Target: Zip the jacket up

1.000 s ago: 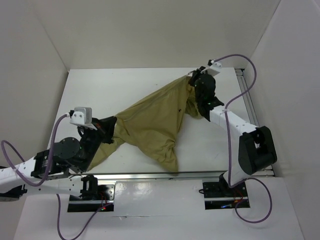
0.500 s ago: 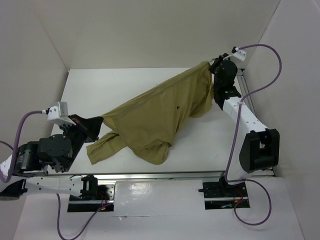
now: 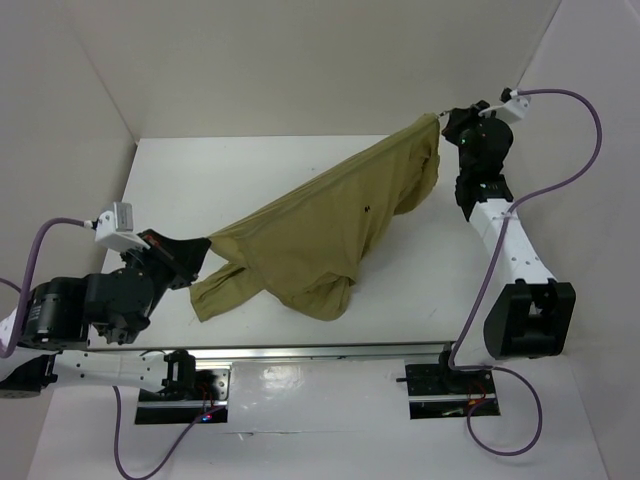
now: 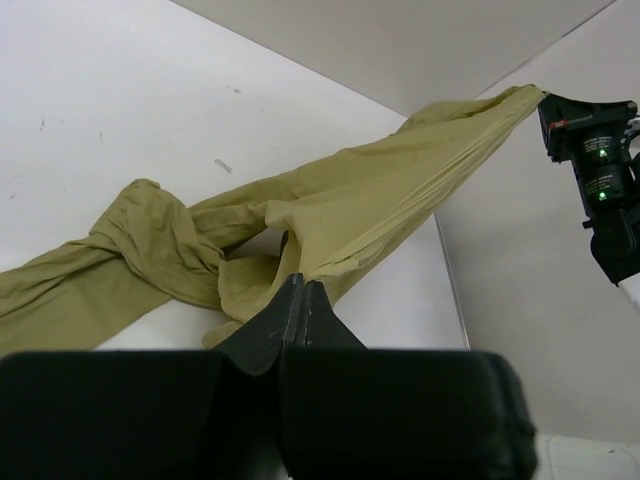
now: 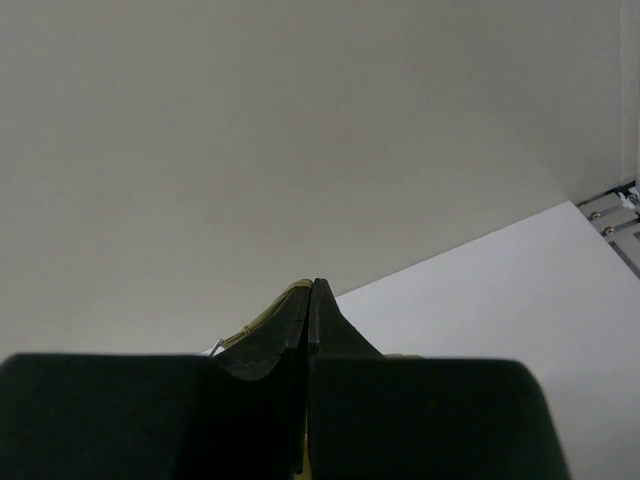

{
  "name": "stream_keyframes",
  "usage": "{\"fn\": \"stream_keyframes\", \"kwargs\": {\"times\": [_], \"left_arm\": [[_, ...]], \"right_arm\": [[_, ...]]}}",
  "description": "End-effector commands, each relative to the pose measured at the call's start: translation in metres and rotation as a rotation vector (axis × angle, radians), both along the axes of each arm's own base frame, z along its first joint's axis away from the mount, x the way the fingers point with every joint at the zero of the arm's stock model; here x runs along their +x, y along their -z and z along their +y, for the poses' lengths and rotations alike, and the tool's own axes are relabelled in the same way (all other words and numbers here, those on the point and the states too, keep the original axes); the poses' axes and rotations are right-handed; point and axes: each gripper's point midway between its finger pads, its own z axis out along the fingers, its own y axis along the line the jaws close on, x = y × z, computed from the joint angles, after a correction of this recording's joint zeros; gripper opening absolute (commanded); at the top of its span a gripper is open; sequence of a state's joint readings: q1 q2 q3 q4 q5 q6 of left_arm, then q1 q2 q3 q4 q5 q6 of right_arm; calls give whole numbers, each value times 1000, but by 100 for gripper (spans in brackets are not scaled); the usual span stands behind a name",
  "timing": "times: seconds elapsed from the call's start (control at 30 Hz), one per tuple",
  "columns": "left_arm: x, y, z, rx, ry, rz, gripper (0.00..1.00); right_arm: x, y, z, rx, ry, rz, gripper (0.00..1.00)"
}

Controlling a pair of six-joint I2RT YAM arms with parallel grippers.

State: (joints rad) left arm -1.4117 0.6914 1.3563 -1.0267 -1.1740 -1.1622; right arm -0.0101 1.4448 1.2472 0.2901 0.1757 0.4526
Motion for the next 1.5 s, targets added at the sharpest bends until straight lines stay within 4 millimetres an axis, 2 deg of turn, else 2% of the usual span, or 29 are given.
{"fn": "stream_keyframes", "kwargs": {"times": [0.0, 0.07, 0.1, 0.13, 0.17, 0.23, 0.27, 0.3, 0.37, 0.4, 0.47, 0.5, 0.53, 0.57, 0.6, 0.63, 0.8, 0.87, 0.93, 0.97, 1.0, 1.07, 1.1, 1.13, 1.17, 1.27, 1.37, 1.4, 1.47], "left_arm": [[6, -12, 67, 53, -156, -69, 0], [5, -13, 65, 76, -139, -72, 0], [5, -13, 60, 90, -126, -72, 4], [5, -14, 57, 117, -105, -74, 16], [5, -17, 55, 109, -104, -80, 34], [4, -17, 47, 137, -76, -73, 62], [3, -16, 44, 136, -60, -67, 95], [3, -16, 38, 143, -47, -65, 100], [3, -17, 32, 159, -23, -68, 100], [3, -13, 26, 178, -6, -67, 100], [3, -14, 16, 190, 24, -82, 100], [3, -10, 13, 208, 27, -86, 100], [3, -9, 8, 212, 39, -89, 100], [4, -11, 0, 205, 49, -96, 100], [5, -10, -2, 231, 54, -108, 100], [6, -5, -6, 255, 58, -114, 100], [11, -5, -23, 326, 70, -155, 100], [14, -9, -33, 337, 63, -175, 100], [17, -3, -41, 406, 72, -200, 100], [19, -9, -50, 386, 68, -219, 100], [20, -9, -53, 390, 68, -233, 100], [23, -4, -69, 421, 82, -266, 100], [23, -3, -74, 420, 95, -276, 100], [23, -3, -78, 429, 105, -290, 100], [25, 7, -83, 449, 99, -289, 100], [29, 13, -91, 464, 77, -306, 100], [31, 9, -101, 488, 91, -341, 100], [38, 7, -99, 493, 75, -338, 100], [45, 9, -111, 523, 116, -343, 100]], "right_arm": [[-17, 1, -102, 2, 354, 3, 0], [-15, 1, -98, 0, 331, 3, 0], [-14, 1, -95, -2, 309, 3, 0], [-13, 1, -91, -5, 288, 3, 0], [-11, 1, -87, -7, 262, 3, 0], [-10, 1, -72, -25, 173, 14, 0], [-12, 1, -67, -28, 148, 14, 0], [-17, -6, -62, -32, 123, -9, 0], [-17, 0, -46, -50, 35, -3, 3], [-19, -6, -34, -67, -32, -14, 14], [-19, -2, -20, -94, -95, 12, 29], [-20, 3, -17, -109, -117, 30, 39], [-20, 0, -5, -125, -160, 31, 58], [-23, 0, 5, -153, -181, 48, 67], [-23, 4, 11, -171, -205, 66, 90], [-25, 4, 17, -196, -219, 90, 100], [-45, -7, 30, -221, -251, 80, 100], [-55, -4, 49, -221, -303, 90, 100], [-63, -4, 62, -221, -335, 99, 100], [-70, -8, 70, -223, -352, 85, 100], [-75, 0, 84, -208, -373, 104, 100], [-88, 2, 97, -226, -399, 96, 100], [-96, 2, 113, -264, -456, 83, 100], [-101, 4, 120, -274, -475, 88, 100], [-109, -2, 124, -276, -480, 69, 100], [-122, 2, 136, -302, -475, 86, 100], [-136, -2, 147, -311, -485, 67, 100], [-139, 1, 149, -311, -484, 70, 100], [-149, -6, 155, -317, -481, 52, 100]]}}
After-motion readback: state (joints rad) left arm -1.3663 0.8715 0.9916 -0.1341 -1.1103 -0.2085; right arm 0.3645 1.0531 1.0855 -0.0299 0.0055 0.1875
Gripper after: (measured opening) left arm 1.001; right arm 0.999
